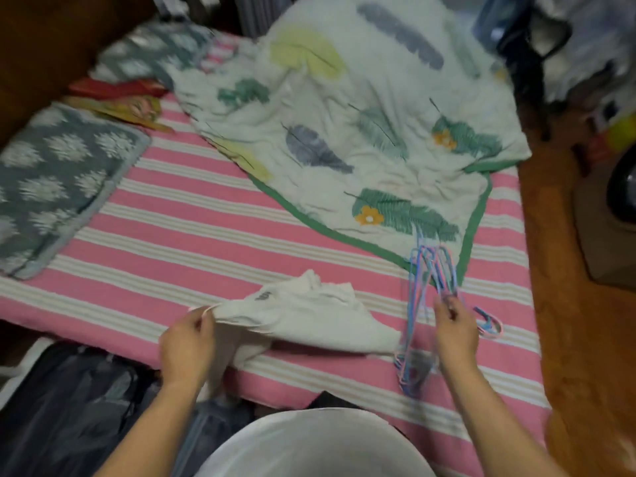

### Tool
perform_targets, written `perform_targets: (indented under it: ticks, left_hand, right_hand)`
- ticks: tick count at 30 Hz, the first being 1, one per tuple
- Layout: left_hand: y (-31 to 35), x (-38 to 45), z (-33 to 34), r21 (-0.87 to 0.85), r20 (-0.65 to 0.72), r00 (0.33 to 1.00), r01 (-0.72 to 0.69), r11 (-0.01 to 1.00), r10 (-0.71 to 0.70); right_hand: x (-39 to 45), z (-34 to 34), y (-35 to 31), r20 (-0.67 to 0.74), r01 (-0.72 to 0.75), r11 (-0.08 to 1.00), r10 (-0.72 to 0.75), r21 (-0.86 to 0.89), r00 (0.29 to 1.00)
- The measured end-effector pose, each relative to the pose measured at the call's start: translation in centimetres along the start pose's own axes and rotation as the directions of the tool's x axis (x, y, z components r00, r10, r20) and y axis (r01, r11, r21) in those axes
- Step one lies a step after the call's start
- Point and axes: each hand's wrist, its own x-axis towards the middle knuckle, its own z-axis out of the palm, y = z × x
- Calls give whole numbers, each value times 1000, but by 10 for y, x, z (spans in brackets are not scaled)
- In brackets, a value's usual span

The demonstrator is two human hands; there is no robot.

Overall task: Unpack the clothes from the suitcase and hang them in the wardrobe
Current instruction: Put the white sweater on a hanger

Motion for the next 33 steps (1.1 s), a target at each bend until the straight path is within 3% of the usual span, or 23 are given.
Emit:
perform_targets:
  ticks: [4, 6, 8, 11, 13, 15, 16, 18, 25, 29, 31, 33]
  left_hand:
    - [8, 23, -30, -407, 36, 999, 48, 912, -37]
    - [6, 34, -39, -594, 123, 990, 131, 794, -71]
    - [12, 37, -48, -707, 192, 978, 198, 679, -85]
    - [25, 30, -65, -763, 268, 962, 247, 598, -56]
    - [24, 28, -76, -699, 216, 976, 151, 699, 5]
    - [18, 27, -88, -479, 104, 991, -24, 877, 84]
    - [16, 26, -92, -417, 60, 991, -84, 905, 119]
    - [9, 26, -98, -441, 50, 989, -101, 892, 137]
    - [4, 16, -107, -703, 245, 969, 158, 693, 28]
    - [6, 16, -115, -736, 253, 966, 162, 658, 45]
    - [8, 17, -123, -769, 250, 967, 171, 615, 44]
    - [16, 14, -134, -833, 277, 958, 199, 516, 77]
  right_hand:
    - [-17, 3, -83, 36, 171, 982, -175, 80, 984]
    - [-31, 10, -127, 89, 99, 924, -141, 370, 986]
    - [-46, 19, -167, 174, -14, 772, -125, 636, 977]
    - [-74, 31, -212, 361, -231, 578, -118, 783, 925]
    - [-90, 38, -230, 438, -327, 490, -126, 808, 890]
    - [-103, 47, -244, 468, -371, 418, -158, 829, 870]
    - [-109, 52, -251, 483, -384, 398, -183, 833, 856]
    - [-122, 63, -261, 506, -403, 384, -218, 831, 835]
    - [-165, 102, -274, 553, -461, 349, -239, 816, 798]
    - [-176, 111, -280, 531, -444, 320, -280, 837, 800]
    - [-184, 118, -278, 508, -402, 350, -297, 846, 809]
    - [-193, 130, -263, 434, -263, 460, -319, 848, 842]
